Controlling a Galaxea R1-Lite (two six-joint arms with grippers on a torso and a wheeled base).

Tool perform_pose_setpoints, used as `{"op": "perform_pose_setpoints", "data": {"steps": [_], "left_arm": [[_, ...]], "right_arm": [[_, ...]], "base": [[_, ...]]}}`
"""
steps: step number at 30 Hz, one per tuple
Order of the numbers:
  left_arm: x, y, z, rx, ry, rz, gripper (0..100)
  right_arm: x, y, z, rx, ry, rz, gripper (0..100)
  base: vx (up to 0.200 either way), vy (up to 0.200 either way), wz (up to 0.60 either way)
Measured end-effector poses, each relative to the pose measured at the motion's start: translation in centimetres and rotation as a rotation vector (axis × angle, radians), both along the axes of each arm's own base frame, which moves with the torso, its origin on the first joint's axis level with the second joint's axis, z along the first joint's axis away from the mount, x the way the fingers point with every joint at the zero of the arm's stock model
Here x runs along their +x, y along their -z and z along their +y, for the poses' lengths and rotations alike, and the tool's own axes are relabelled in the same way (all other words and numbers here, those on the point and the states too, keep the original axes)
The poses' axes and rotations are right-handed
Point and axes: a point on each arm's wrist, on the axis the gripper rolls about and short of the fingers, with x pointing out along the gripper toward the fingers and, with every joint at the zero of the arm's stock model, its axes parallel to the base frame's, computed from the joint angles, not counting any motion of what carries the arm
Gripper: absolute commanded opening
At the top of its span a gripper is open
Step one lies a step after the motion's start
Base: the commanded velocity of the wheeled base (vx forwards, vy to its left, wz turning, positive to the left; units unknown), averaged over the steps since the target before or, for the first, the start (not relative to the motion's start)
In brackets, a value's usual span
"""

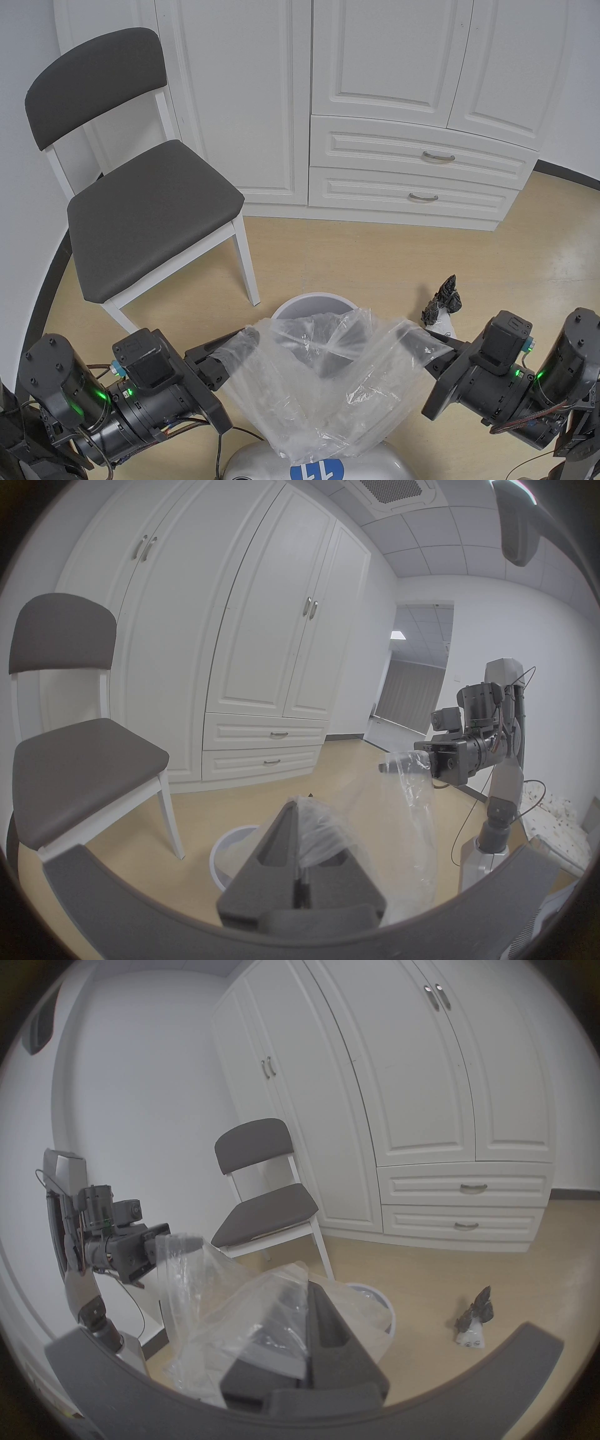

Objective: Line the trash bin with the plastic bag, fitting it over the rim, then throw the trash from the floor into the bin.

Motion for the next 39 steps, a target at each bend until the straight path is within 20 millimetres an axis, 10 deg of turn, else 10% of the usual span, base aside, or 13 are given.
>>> {"op": "perform_pose_setpoints", "data": {"steps": [26,39], "left_arm": [[-1.1,-0.2,-0.1,-0.044,0.044,0.038,0],[1.9,-3.3,-2.3,-0.267,0.023,0.189,0]], "right_arm": [[0.7,1.4,0.9,-0.02,0.0,0.1,0],[2.1,-2.5,1.9,0.113,0.099,0.498,0]], "base": [[0.0,0.0,0.0],[0.0,0.0,0.0]]}}
